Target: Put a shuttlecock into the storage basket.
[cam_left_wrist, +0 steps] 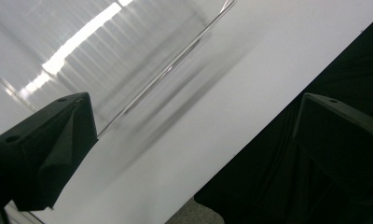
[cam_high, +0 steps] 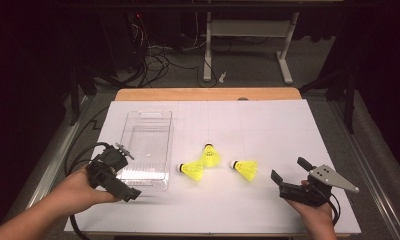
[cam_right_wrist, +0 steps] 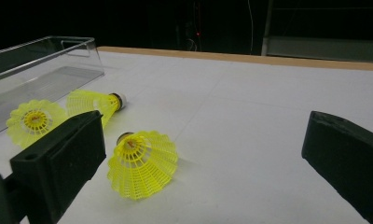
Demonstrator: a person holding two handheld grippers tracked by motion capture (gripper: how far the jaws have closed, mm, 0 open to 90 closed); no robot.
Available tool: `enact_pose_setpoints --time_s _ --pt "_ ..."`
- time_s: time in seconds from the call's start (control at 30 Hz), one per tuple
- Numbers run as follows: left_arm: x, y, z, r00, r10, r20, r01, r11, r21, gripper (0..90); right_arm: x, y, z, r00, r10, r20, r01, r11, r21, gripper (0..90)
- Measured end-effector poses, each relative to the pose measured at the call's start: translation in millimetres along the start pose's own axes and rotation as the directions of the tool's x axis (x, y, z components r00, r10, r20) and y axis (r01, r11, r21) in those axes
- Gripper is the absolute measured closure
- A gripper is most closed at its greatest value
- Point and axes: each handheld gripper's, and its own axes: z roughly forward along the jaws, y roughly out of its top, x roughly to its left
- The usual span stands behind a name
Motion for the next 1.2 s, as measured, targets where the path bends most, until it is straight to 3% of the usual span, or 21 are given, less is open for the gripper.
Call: enact_pose_setpoints --time_s 0.3,0.47,0.67,0.83,0.93,0.97,1.2 --pt "-21.4 31.3 5.9 0.9975 0.070 0.009 -0.070 0.9970 0.033 0.5 -0.5 0.5 -1.0 1.0000 0.000 -0.002 0.000 1.000 -0.003 0.1" --pt "-27.2 42.6 11.1 0.9966 0.079 0.025 -0.080 0.9962 0.033 0.5 -0.6 0.6 -0.8 1.0000 0.000 -0.004 0.000 1.000 -0.003 0.1" --pt "-36.6 59.3 18.6 0.9959 0.084 0.034 -0.084 0.9964 -0.002 0.6 1.3 0.3 0.3 0.9999 -0.005 -0.012 0.005 1.000 0.001 0.1" --pt "-45.8 72.3 26.5 0.9933 0.103 0.053 -0.103 0.9946 0.012 0.5 2.5 0.2 0.1 0.9998 -0.006 -0.018 0.006 1.000 0.002 0.1" --pt "-48.8 79.3 33.3 0.9929 0.107 0.053 -0.108 0.9939 0.024 0.5 2.2 0.1 0.3 0.9998 -0.007 -0.018 0.007 1.000 0.003 0.1" --pt "-50.6 83.6 37.2 0.9948 0.100 0.022 -0.100 0.9947 0.022 0.6 2.0 0.1 0.3 0.9998 -0.007 -0.018 0.007 1.000 0.003 0.1" --pt "-56.3 96.1 47.1 0.9941 0.102 0.037 -0.103 0.9941 0.034 0.6 3.0 0.2 1.3 0.9997 -0.010 -0.023 0.010 1.000 0.005 0.1"
